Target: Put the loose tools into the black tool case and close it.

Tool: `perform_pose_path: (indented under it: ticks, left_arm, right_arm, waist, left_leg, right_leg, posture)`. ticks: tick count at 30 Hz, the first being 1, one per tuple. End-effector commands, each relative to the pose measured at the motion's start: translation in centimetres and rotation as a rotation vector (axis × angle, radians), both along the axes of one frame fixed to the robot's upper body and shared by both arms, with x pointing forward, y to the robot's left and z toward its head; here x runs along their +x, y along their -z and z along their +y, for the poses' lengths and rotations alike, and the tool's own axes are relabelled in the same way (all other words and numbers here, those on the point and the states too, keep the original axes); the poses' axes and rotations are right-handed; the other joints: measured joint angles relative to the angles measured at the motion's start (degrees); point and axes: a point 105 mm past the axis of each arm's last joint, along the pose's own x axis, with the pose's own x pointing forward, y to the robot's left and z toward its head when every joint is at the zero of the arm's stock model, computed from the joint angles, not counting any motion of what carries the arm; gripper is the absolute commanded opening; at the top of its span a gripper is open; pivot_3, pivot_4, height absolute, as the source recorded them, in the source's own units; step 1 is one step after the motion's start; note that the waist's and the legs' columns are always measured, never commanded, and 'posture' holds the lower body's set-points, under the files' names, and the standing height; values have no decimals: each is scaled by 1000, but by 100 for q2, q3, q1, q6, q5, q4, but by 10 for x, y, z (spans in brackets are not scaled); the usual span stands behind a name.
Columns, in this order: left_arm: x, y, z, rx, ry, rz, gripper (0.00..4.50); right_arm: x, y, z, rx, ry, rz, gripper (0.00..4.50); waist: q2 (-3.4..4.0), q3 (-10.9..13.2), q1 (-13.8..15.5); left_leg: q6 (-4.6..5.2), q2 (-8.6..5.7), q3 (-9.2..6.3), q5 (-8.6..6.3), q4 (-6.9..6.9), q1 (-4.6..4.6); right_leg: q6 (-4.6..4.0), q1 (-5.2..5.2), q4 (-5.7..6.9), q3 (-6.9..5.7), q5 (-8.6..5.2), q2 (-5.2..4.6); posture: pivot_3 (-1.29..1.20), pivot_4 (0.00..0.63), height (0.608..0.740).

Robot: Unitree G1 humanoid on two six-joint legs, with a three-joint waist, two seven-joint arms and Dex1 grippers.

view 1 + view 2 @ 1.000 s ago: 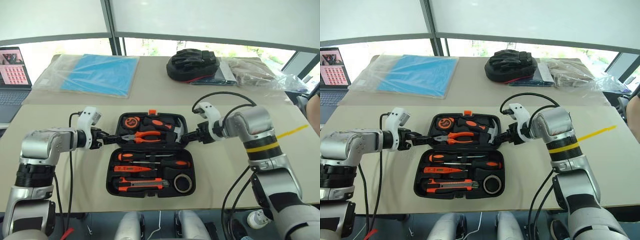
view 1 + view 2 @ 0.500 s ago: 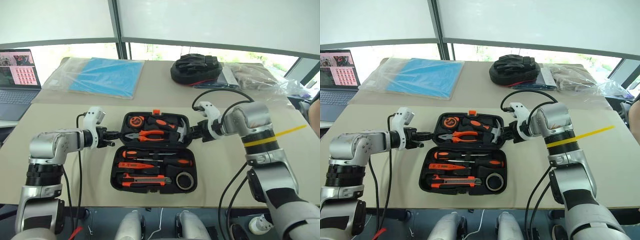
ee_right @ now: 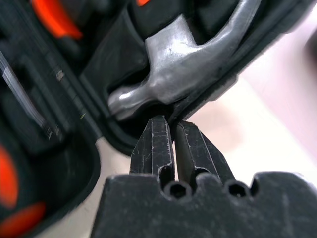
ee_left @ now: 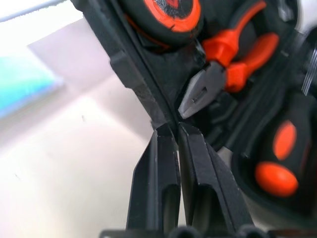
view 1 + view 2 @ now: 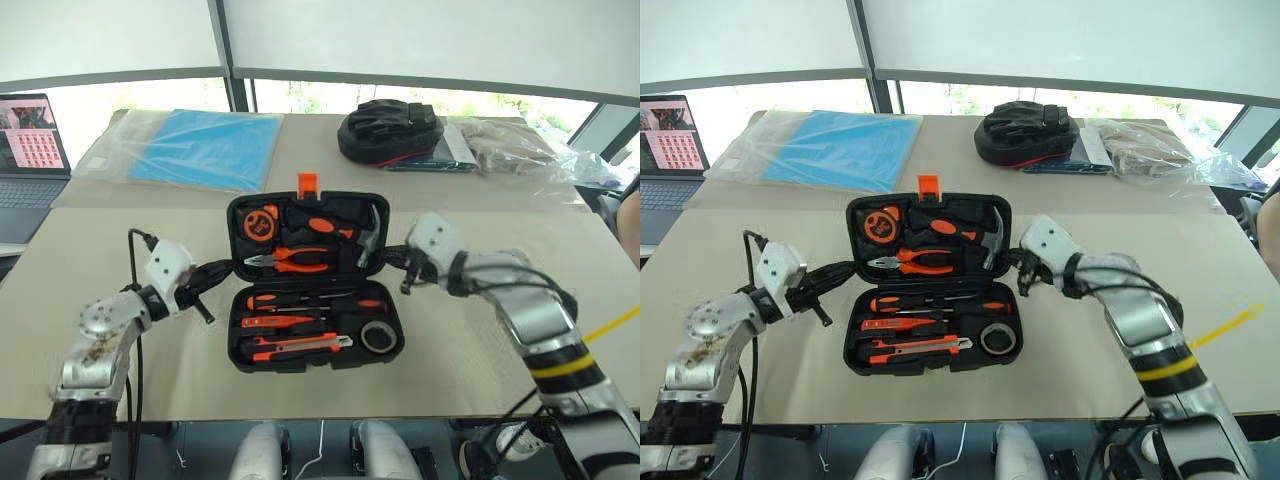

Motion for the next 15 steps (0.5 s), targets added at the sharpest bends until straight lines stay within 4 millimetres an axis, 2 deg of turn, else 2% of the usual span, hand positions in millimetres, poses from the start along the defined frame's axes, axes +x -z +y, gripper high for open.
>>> perform_pose_path:
  ticks: [1,2,3,5,6,7,11,13,15]
  left_arm:
    - [-17,19,8,168,64,-70,43]
    - [-22,25,12,196,71,-68,43]
    - [-26,31,16,214,76,-65,353]
    - [-32,37,21,218,77,-60,1001]
    - [-32,37,23,216,66,-67,1273]
    - [-33,37,24,215,62,-72,1691]
    - [-32,38,33,205,26,-46,3061]
    - [-28,38,40,181,-19,-20,3952]
    - [-25,38,44,161,-42,7,3970]
  right_arm:
    - [-11,8,-13,-87,-51,-151,0]
    - [-14,13,-19,-91,-46,-165,0]
    - [-16,16,-24,-92,-42,-173,0]
    - [-20,24,-33,-111,-39,-175,831]
    - [-22,27,-37,-123,-41,-181,1020]
    - [-23,28,-40,-131,-40,-187,1420]
    - [-25,28,-52,-134,-12,-213,2716]
    - [-27,27,-56,-121,-6,-203,3557]
    - [-32,27,-59,-104,-13,-174,4098]
  waist:
    - [0,0,-6]
    - [0,0,-9]
    - [1,0,-16]
    - [1,0,-30]
    - [1,1,-35]
    - [-1,2,-25]
    - [0,4,-22]
    - [0,4,-31]
    - [1,4,-28]
  left_leg:
    - [2,0,3,0,0,6]
    - [3,1,7,0,0,21]
    - [7,2,8,-3,-3,41]
    - [15,4,10,-10,-12,80]
    - [15,3,13,-10,-12,79]
    - [15,3,13,-10,-12,76]
    - [16,5,13,-9,-3,74]
    - [14,8,12,-8,-3,82]
    - [14,8,12,-8,-4,84]
  right_leg:
    - [1,5,-1,0,1,-1]
    - [2,17,-3,0,1,-1]
    - [3,36,-8,0,-1,-1]
    - [7,76,-12,-1,-15,-4]
    - [7,73,-12,1,-16,-5]
    - [8,70,-12,1,-16,-6]
    - [11,69,-5,0,-14,-10]
    - [10,75,-2,1,-15,-6]
    - [10,77,-1,1,-15,-6]
  posture:
    - [0,150,740]
    - [0,150,740]
    - [0,150,740]
    - [0,150,740]
    - [0,150,740]
    - [0,150,740]
    - [0,150,740]
    - [0,150,740]
    - [0,150,740]
